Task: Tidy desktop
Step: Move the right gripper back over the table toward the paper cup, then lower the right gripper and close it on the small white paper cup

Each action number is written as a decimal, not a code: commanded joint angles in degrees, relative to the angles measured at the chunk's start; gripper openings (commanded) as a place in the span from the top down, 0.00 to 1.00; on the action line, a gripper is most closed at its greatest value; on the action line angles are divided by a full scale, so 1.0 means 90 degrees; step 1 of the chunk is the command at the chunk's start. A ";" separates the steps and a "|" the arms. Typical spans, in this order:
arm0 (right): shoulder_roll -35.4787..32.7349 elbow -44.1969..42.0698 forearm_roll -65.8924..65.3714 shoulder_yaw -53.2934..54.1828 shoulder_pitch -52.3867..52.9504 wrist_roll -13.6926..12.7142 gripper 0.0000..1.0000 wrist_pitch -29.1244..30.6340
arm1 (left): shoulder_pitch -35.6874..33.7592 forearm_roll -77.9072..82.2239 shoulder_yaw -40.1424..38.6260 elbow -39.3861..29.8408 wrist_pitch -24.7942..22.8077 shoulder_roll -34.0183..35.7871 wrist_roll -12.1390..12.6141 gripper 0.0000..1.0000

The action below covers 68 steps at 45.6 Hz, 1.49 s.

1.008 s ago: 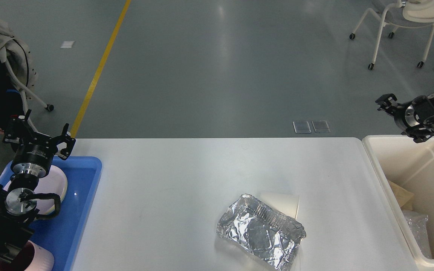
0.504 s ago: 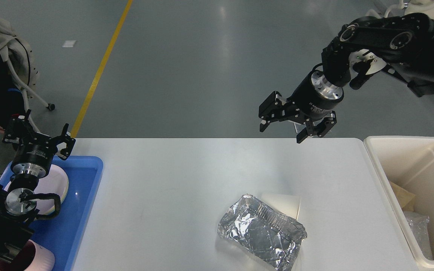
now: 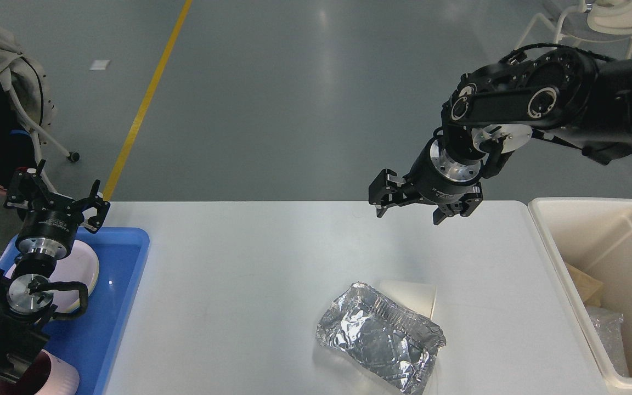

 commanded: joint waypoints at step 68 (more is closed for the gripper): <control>0.0657 -0.2390 0.0162 0.0939 -0.3558 -0.0884 0.00 -0.1164 | 0.0000 0.0000 -0.0002 0.0000 0.0000 -0.0009 0.0010 0.02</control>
